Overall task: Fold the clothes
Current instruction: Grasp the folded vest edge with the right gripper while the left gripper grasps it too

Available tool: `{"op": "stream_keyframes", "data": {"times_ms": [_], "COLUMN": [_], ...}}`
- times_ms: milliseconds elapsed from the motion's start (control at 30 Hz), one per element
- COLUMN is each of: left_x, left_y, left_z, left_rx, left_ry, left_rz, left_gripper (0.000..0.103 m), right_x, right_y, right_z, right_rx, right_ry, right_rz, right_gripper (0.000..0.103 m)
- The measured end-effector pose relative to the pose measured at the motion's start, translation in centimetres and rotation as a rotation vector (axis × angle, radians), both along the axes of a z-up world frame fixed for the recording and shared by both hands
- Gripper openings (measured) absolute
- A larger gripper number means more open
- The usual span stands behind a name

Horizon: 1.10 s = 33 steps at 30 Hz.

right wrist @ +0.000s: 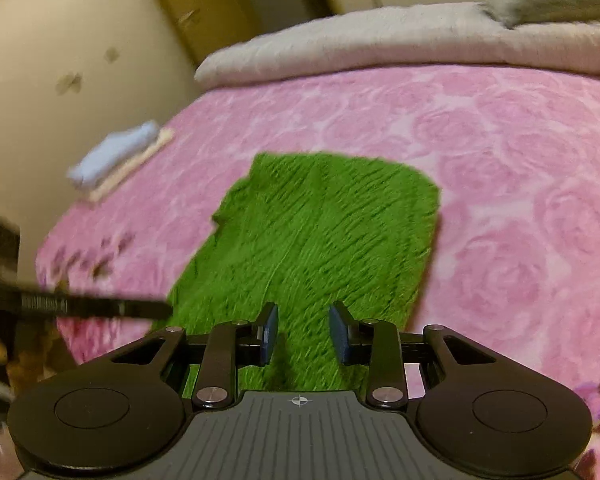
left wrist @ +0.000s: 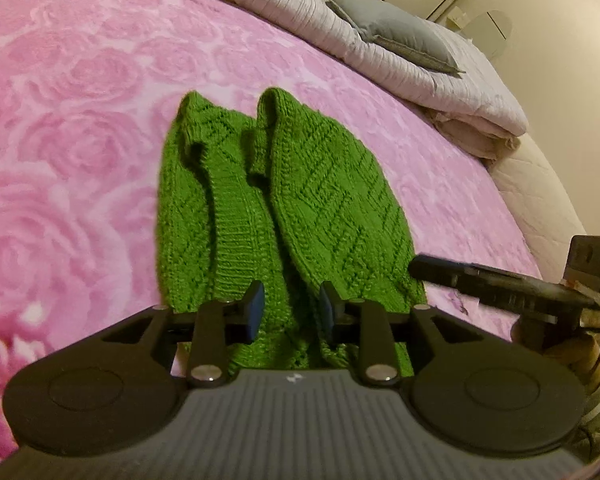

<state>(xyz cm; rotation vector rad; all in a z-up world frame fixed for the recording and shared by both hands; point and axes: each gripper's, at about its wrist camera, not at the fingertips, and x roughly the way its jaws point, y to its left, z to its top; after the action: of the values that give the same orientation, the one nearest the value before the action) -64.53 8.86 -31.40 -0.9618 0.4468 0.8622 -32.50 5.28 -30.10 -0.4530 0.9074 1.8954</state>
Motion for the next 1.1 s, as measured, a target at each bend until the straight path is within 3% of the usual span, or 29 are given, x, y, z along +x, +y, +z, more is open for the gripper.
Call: {"op": "stream_keyframes", "data": {"times_ms": [167,433,533,800,933,1100], "left_x": [-0.2,0.4,0.3,1.1,1.9,2.8], "left_y": [0.8,2.5,3.5,8.9,11.5,12.8], "left_z": [-0.4,-0.8,-0.7,-0.1,-1.3,-3.1], "left_rx": [-0.021,-0.028,-0.012,0.073,0.047,-0.002], "left_ry": [-0.040,-0.061,-0.048,-0.001,-0.023,-0.102], "left_rz": [0.007,0.021,0.015,-0.011,-0.018,-0.041], "left_gripper": [0.027,0.027,0.028,0.037,0.040,0.038], "right_x": [3.1,6.4,6.8,5.8,4.1,3.3], "right_y": [0.5,1.4,2.8,8.8,11.3,12.9], "right_z": [0.1,-2.4,-2.1,0.2,-0.6,-2.3], "right_rx": [-0.016,-0.115,-0.111,-0.092,-0.105,-0.126], "right_ry": [0.043,0.248,0.296,0.268,0.190,0.231], "right_rz": [-0.111,-0.297,-0.270,-0.085,-0.075,-0.056], "right_gripper": [0.033,0.033,0.033,0.033,0.033,0.033]}}
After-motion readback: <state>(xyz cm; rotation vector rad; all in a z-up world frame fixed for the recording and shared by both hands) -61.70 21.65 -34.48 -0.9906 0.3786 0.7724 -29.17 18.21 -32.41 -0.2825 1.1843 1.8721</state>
